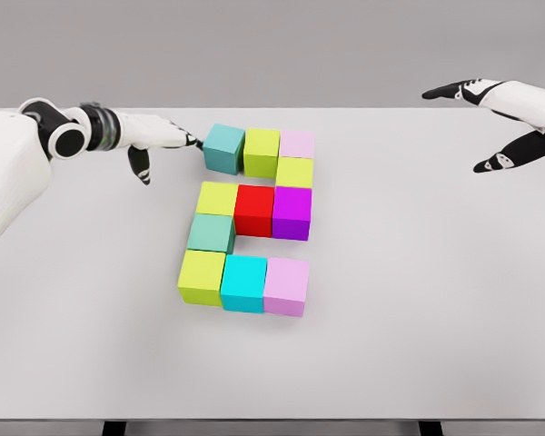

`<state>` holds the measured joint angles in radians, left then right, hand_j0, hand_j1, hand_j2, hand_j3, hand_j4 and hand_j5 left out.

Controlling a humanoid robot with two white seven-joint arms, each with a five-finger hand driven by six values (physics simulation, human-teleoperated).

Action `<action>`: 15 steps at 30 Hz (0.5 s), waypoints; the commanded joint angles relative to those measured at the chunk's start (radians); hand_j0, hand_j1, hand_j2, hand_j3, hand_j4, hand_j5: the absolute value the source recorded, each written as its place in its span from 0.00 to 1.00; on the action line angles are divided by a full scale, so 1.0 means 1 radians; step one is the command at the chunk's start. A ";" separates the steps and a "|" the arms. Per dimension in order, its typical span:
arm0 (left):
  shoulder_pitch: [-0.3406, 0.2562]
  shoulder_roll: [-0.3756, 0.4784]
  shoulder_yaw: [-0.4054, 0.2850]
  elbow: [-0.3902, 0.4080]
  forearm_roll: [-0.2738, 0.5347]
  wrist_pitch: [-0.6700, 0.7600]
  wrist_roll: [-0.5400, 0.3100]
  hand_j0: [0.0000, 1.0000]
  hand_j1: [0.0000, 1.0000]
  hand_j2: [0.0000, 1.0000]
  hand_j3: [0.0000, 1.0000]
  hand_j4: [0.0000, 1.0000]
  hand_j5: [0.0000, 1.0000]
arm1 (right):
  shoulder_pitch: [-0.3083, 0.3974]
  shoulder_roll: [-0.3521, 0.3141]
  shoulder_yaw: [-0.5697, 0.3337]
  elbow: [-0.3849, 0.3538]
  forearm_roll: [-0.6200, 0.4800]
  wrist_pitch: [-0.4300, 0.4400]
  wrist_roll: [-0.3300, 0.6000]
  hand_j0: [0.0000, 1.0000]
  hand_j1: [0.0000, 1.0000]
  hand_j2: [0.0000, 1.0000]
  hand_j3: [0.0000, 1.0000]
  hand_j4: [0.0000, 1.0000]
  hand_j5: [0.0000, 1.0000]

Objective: Assemble the squares on the desktop into the number 2

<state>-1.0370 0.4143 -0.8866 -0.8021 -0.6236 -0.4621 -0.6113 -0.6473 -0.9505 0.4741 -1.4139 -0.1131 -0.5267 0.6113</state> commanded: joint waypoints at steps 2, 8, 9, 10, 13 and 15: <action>0.000 0.011 0.003 0.000 0.002 -0.018 0.000 0.99 0.99 0.99 0.99 0.99 0.99 | 0.000 0.001 0.000 0.000 -0.007 0.002 0.000 1.00 1.00 1.00 1.00 1.00 1.00; 0.011 0.027 0.003 -0.005 0.004 -0.032 0.000 0.99 0.99 0.99 0.99 0.99 0.99 | -0.005 0.001 0.004 0.000 -0.007 0.002 0.000 1.00 1.00 1.00 1.00 1.00 1.00; 0.011 0.027 0.003 -0.005 0.004 -0.032 0.000 0.99 0.99 0.99 0.99 0.99 0.99 | -0.005 0.001 0.004 0.000 -0.007 0.004 0.000 1.00 1.00 1.00 1.00 1.00 1.00; 0.011 0.027 0.003 -0.005 0.004 -0.032 0.000 0.99 0.99 0.99 0.99 0.99 0.99 | -0.005 -0.002 0.004 0.000 -0.007 0.004 0.000 1.00 1.00 1.00 1.00 1.00 1.00; 0.015 0.027 0.003 -0.006 0.004 -0.044 0.000 0.99 0.99 0.99 0.99 0.99 0.99 | -0.005 -0.005 0.004 0.000 -0.007 0.004 0.000 1.00 1.00 1.00 1.00 1.00 1.00; 0.017 0.027 0.002 -0.006 0.002 -0.046 0.000 0.99 0.99 0.99 0.99 0.99 0.99 | -0.006 -0.004 0.004 0.000 -0.007 0.002 0.000 1.00 1.00 1.00 1.00 1.00 1.00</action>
<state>-1.0201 0.4411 -0.8866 -0.8083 -0.6233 -0.5055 -0.6113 -0.6535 -0.9529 0.4789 -1.4140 -0.1131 -0.5264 0.6113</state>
